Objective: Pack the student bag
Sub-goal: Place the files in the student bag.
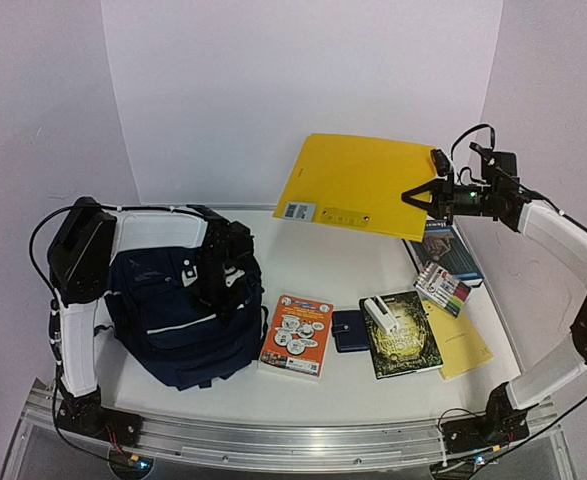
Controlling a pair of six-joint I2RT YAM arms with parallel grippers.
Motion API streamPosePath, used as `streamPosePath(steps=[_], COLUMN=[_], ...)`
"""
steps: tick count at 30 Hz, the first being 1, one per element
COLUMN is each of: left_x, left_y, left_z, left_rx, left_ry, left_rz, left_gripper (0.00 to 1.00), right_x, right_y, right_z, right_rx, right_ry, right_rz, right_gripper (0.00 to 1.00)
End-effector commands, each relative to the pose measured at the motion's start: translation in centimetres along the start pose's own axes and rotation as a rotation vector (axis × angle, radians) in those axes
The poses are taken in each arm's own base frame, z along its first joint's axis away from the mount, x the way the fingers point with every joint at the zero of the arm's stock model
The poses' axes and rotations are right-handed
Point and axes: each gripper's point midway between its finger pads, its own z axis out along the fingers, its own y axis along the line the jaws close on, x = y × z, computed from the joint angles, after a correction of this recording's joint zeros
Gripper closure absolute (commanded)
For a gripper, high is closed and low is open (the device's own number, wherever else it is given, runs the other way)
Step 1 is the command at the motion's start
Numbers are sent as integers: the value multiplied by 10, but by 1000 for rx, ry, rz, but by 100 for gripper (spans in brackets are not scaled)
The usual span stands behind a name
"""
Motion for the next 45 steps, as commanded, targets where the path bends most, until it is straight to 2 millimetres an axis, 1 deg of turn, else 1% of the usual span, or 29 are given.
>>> streamPosePath(steps=[1, 3, 4, 5, 6, 8, 10, 12, 13, 15, 17, 19, 20, 23, 26, 29, 31, 35, 36, 37, 38, 40, 42, 45], left_x=[-92, -122, -131, -147, -158, -179, -197, -205, -205, -198, -181, -165, -155, -131, -105, -90, -84, -69, -66, -64, -64, -70, -82, -103], left_y=[18, 32, 39, 46, 50, 62, 75, 83, 85, 87, 90, 88, 83, 71, 60, 47, 42, 42, 46, 49, 52, 52, 42, 31], left_z=[-7, -15, -14, -22, -24, -34, -54, -73, -83, -97, -95, -97, -90, -77, -55, -39, -31, -9, -3, 3, 6, 3, -8, -30], left_rx=[131, 168, 180, 196, 211, 223, 234, 225, 217, 196, 131, 52, 11, -91, -173, -177, -178, -233, -258, -281, -295, -293, -235, -157], left_ry=[-231, -299, -306, -343, -362, -407, -475, -529, -548, -563, -528, -517, -499, -451, -357, -305, -282, -195, -178, -164, -160, -190, -251, -341], left_rz=[-126, -179, -203, -225, -245, -287, -326, -345, -339, -326, -318, -290, -269, -214, -164, -121, -110, -87, -89, -91, -94, -110, -121, -140], left_gripper=[53, 57, 58, 58, 58, 49, 38, 33, 31, 29, 29, 28, 27, 25, 22, 17, 16, 13, 13, 15, 20, 39, 55, 75], right_x=[-5, -5, -5, -5, -5, -5, -6, -6, -4, -1, 4, 9, 12, 23, 28, 29, 30, 36, 38, 39, 41, 42, 41, 40], right_y=[18, 17, 16, 15, 14, 11, 9, 7, 5, 2, -1, -4, -4, -7, -7, -7, -8, -9, -9, -9, -10, -10, -10, -8], right_z=[-9, -8, -8, -8, -8, -8, -7, -7, -7, -6, -5, -3, -1, 5, 9, 11, 11, 12, 12, 12, 13, 13, 12, 12], right_rx=[-38, -34, -33, -29, -25, -16, -5, 2, 7, 10, 12, 12, 10, 10, 7, 2, 3, 3, 3, 5, 6, 8, 12, 17], right_ry=[-24, -25, -25, -26, -27, -32, -38, -40, -39, -35, -27, -17, -10, 13, 28, 36, 37, 46, 48, 50, 52, 53, 49, 43], right_rz=[-69, -68, -67, -66, -65, -65, -62, -53, -45, -29, -9, 6, 10, 23, 33, 36, 38, 44, 44, 45, 44, 42, 38, 31], right_gripper=[100, 100, 100, 100, 100, 100, 100, 100, 100, 100, 100, 100, 100, 100, 100, 100, 100, 100, 100, 100, 100, 100, 100, 100])
